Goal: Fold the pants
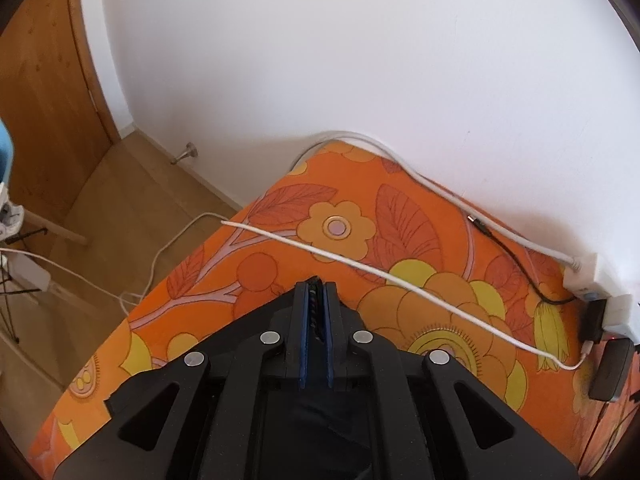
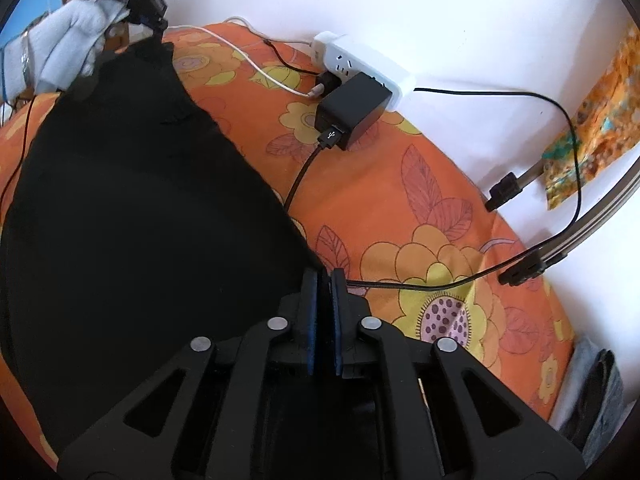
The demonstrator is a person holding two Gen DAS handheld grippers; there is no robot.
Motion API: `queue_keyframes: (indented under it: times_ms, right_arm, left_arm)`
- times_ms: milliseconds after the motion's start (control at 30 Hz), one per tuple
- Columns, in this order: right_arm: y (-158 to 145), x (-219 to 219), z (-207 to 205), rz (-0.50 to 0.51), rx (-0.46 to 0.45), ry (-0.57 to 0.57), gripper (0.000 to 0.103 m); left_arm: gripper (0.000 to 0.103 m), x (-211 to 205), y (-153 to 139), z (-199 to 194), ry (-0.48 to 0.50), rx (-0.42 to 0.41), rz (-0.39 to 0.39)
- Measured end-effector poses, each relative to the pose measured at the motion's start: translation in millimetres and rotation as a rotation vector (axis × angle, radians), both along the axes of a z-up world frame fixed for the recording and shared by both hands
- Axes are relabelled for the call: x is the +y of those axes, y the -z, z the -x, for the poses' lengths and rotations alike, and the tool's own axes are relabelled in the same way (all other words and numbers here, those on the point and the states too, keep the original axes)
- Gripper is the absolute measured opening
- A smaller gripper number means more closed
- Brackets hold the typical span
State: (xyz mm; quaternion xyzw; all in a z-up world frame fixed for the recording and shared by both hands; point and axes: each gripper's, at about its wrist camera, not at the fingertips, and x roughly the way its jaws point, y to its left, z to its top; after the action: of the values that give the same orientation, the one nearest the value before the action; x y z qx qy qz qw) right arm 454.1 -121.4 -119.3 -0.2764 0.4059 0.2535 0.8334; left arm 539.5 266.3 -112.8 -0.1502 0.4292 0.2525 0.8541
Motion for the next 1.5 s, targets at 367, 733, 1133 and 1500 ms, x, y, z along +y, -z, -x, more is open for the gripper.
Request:
queue_keyframes:
  times_ms: [367, 733, 1133, 1500]
  right_arm:
    - [-67, -77, 21, -0.257, -0.028, 0.187, 0.054]
    - [-81, -224, 93, -0.484, 0.051, 0.554, 0.058]
    - [-15, -230, 117, -0.435, 0.191, 0.613, 0.059]
    - [-9, -232, 157, -0.495, 0.258, 0.567, 0.068]
  left_arm:
    - [0.043, -13, -36, 28, 0.027, -0.049, -0.017]
    - [0.046, -77, -70, 120, 0.282, -0.088, 0.021]
    - [0.046, -153, -43, 258, 0.521, -0.006, 0.136]
    - [0.046, -232, -3, 280, 0.659, 0.056, 0.298]
